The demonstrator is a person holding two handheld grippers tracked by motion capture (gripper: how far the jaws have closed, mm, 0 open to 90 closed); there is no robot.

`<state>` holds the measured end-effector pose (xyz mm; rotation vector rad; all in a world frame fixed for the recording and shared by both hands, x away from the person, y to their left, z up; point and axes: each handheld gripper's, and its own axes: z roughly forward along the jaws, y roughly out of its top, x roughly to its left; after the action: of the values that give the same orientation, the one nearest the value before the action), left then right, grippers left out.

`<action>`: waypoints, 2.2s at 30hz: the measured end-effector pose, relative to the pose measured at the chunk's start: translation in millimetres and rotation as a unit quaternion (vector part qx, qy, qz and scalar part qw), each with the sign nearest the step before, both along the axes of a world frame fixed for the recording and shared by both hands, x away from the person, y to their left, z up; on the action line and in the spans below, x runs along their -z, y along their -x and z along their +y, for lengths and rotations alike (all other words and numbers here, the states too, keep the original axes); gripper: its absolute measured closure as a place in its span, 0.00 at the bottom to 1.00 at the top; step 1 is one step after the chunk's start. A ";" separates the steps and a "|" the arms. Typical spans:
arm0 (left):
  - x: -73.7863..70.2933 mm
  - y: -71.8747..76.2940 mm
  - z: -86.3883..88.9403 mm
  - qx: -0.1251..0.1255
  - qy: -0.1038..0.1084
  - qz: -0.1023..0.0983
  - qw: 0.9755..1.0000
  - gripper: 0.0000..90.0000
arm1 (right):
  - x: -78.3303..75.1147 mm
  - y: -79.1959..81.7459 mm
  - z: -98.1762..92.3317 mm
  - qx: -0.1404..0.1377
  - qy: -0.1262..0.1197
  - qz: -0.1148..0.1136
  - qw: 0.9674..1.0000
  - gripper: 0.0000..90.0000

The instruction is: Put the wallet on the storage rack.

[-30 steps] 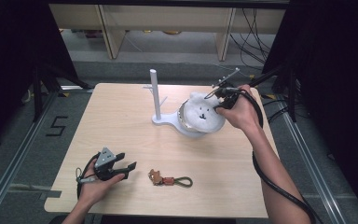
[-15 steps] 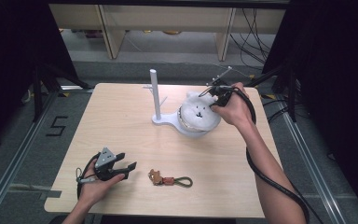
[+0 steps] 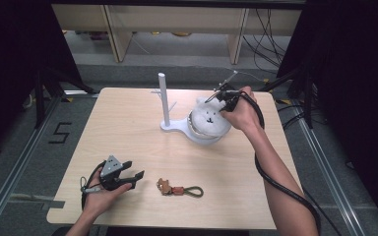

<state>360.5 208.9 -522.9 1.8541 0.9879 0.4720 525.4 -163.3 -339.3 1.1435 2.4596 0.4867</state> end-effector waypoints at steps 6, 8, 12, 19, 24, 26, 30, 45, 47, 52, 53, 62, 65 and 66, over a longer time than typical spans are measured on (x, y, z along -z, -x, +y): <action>0.2 0.0 -0.4 0.000 0.002 0.000 1.000 0.38 | 7.1 -3.6 3.2 0.000 0.003 0.003 1.000 0.90; 0.1 -0.1 -0.3 0.000 0.001 0.000 1.000 0.38 | 7.4 -5.0 3.6 -0.002 0.011 0.006 1.000 0.90; 0.1 -0.3 0.1 0.002 -0.001 0.001 1.000 0.38 | 8.9 -7.6 4.9 -0.008 0.020 -0.001 1.000 0.90; 0.2 -0.4 -0.1 0.003 0.001 0.000 1.000 0.38 | 10.9 -9.9 9.2 -0.010 0.040 -0.001 0.999 0.90; 0.2 -0.4 0.0 0.004 0.000 0.000 1.000 0.38 | 9.9 -10.8 12.0 -0.008 0.047 -0.001 0.999 0.90; 0.1 -0.4 0.1 0.004 -0.001 0.000 1.000 0.38 | 10.1 -11.2 12.6 -0.008 0.052 -0.001 0.999 0.90; 0.3 -0.6 -0.2 0.004 -0.001 0.000 1.000 0.38 | 13.9 -13.2 14.7 -0.009 0.060 -0.002 0.998 0.90; 0.3 -0.7 -0.6 0.005 -0.003 0.001 1.000 0.38 | 20.4 -18.2 19.7 -0.006 0.088 -0.005 0.996 0.88; 0.2 -0.7 -0.6 0.006 -0.004 0.001 1.000 0.38 | 21.9 -18.9 19.3 -0.006 0.085 -0.007 0.996 0.88; 0.3 -0.6 -0.6 0.005 -0.002 0.000 1.000 0.38 | 21.8 -19.3 15.6 -0.001 0.077 -0.010 0.997 0.81; 0.3 -0.6 -0.7 0.005 -0.002 0.000 1.000 0.38 | 21.9 -18.7 15.4 0.004 0.073 -0.011 0.997 0.80; 0.2 -0.7 -0.7 0.006 -0.005 0.001 1.000 0.38 | 16.0 -14.9 7.6 0.008 0.042 -0.020 0.999 0.68; 0.2 -0.7 -0.7 0.006 -0.005 0.000 1.000 0.38 | 12.9 -13.9 5.6 0.011 0.033 -0.017 0.999 0.66; 0.2 -0.7 -0.7 0.006 -0.005 0.000 1.000 0.38 | 12.0 -13.5 4.9 0.011 0.025 -0.015 1.000 0.65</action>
<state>361.2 208.3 -523.1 1.8677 0.9765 0.4705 538.9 -158.3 -351.4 1.1346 2.4166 0.4306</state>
